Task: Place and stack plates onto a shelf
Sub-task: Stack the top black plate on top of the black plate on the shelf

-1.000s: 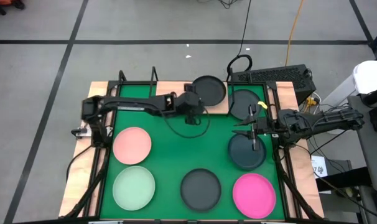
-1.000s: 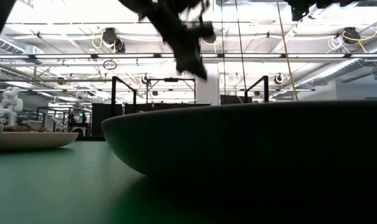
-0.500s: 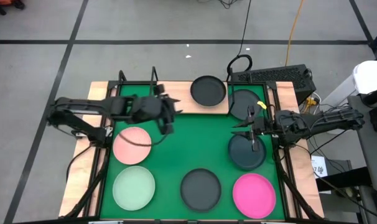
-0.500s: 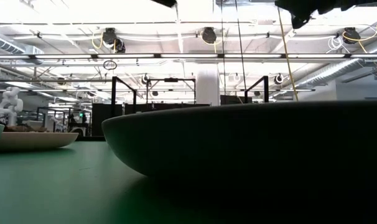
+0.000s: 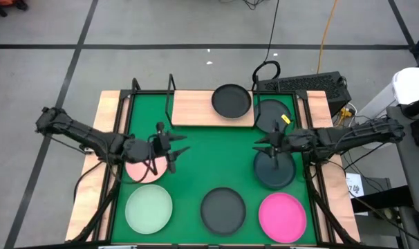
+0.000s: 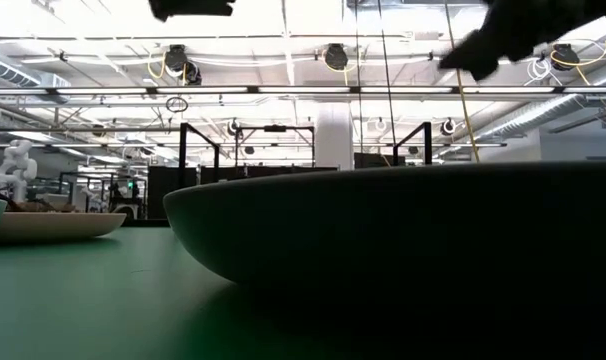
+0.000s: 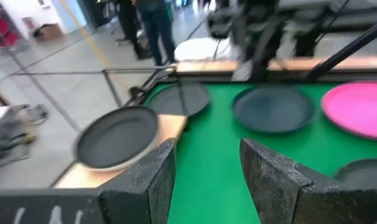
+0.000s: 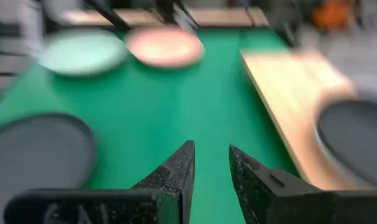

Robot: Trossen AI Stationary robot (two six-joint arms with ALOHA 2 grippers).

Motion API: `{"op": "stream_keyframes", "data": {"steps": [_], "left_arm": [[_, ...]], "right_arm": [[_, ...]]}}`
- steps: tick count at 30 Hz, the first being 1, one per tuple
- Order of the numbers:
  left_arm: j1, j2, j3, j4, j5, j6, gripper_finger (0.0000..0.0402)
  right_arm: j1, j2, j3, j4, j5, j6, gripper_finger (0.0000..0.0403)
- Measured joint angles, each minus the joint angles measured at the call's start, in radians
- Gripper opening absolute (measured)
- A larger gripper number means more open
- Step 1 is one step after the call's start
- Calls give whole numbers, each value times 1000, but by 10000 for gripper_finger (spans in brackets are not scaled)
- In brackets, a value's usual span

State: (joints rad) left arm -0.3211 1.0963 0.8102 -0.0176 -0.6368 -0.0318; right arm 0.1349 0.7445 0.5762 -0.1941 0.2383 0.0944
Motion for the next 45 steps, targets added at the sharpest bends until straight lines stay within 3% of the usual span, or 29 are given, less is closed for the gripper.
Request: {"op": "stream_keyframes", "data": {"steps": [6,10,14,22,32,36,45], "left_arm": [[-24,-3,-222,387,-4,32,184],[3,-3,-305,502,-5,84,184],[33,-3,-338,483,-5,186,184],[74,-3,-351,457,-4,-4,184],[79,-3,-351,494,-3,34,184],[79,-3,-350,485,-2,40,184],[79,-3,-350,483,-1,49,184]], "right_arm": [[-54,79,4,-239,27,194,82],[-60,147,4,-267,-9,201,82],[-63,216,6,-261,-28,166,82],[-205,319,6,-311,27,182,82],[-382,390,6,-325,31,64,82],[-411,415,6,-324,101,17,82],[-449,483,6,-291,102,-35,82]]}}
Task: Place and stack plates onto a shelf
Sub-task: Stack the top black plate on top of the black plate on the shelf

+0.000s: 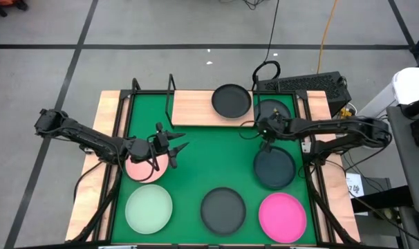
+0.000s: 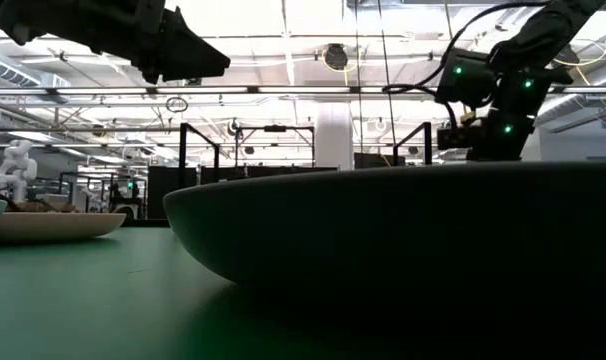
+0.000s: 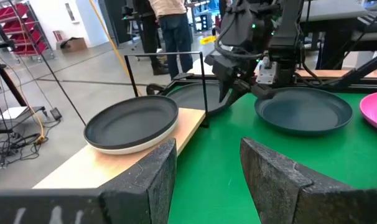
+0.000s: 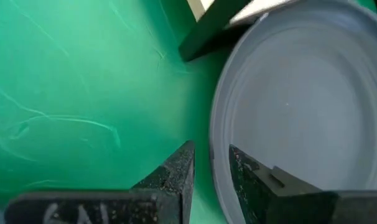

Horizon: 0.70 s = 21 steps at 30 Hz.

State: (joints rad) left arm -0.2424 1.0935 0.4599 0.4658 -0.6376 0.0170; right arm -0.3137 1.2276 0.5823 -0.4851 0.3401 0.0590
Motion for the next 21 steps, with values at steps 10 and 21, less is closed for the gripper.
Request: {"op": "stream_keyframes", "data": {"steps": [10,21], "left_arm": [[0,0,0,-30,0,-19,184],[0,0,0,-29,0,-20,184]], "right_arm": [[-52,92,0,10,0,9,51],[-53,61,0,-23,6,44,4]]}}
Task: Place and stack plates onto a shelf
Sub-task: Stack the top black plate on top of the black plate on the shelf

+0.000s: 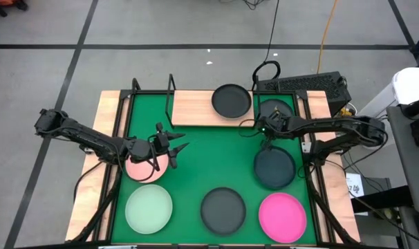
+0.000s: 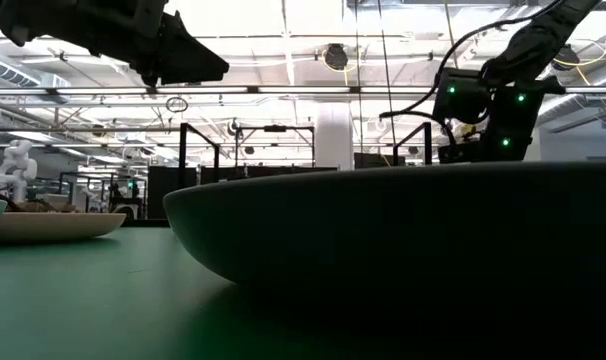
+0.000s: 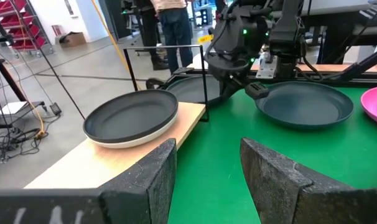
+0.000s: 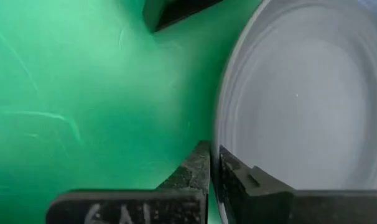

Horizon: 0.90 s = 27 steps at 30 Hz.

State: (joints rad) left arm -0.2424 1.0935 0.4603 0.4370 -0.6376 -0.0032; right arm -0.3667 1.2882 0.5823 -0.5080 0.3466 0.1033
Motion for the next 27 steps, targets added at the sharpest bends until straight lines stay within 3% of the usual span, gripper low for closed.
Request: {"op": "stream_keyframes", "data": {"steps": [9,17,27], "left_arm": [[0,0,0,0,0,4,184],[0,0,0,0,0,5,184],[17,0,0,1,0,5,184]], "right_arm": [[2,-231,-1,-20,-7,81,2],[3,-439,3,84,174,89,1],[74,-433,134,411,178,-147,1]]}}
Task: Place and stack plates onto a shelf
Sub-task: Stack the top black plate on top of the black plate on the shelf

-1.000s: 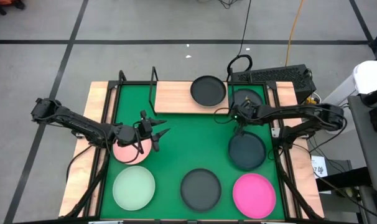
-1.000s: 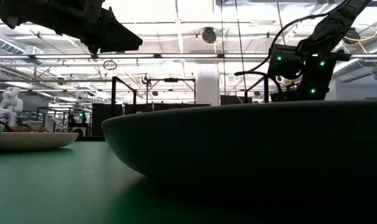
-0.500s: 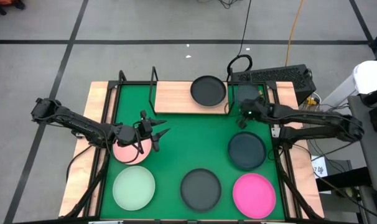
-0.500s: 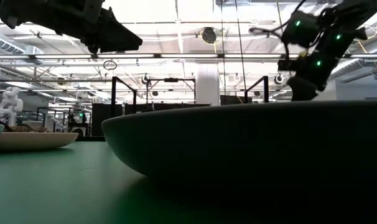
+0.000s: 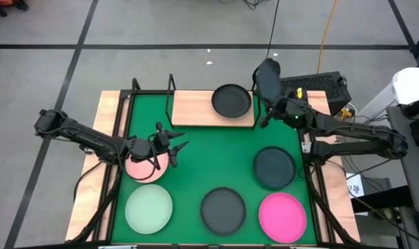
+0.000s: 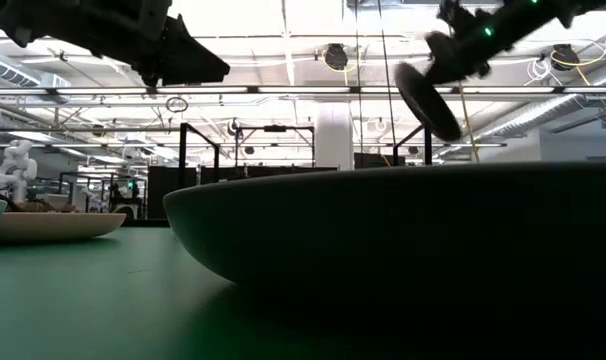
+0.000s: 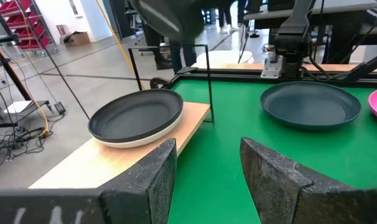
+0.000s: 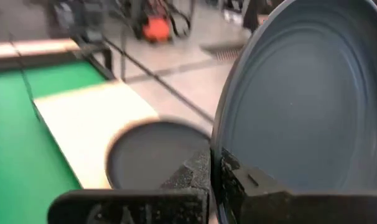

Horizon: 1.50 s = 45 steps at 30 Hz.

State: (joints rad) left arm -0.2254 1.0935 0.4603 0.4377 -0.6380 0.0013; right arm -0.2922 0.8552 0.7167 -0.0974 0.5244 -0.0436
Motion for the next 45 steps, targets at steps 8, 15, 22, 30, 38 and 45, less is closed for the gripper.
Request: {"op": "stream_keyframes", "data": {"steps": [8,15,22,30,38,45], "left_arm": [[4,0,0,0,0,20,184],[4,0,0,1,0,18,184],[4,0,0,1,0,18,184],[3,0,0,0,0,19,184],[3,0,0,-1,9,19,184],[3,0,0,0,9,10,184]], "right_arm": [[97,221,58,261,-60,-187,0],[96,492,151,242,-85,-292,0],[59,684,229,183,-81,-327,0],[16,752,230,178,-80,-280,15],[17,751,230,154,-82,-260,21],[17,751,230,121,-84,-253,22]]}}
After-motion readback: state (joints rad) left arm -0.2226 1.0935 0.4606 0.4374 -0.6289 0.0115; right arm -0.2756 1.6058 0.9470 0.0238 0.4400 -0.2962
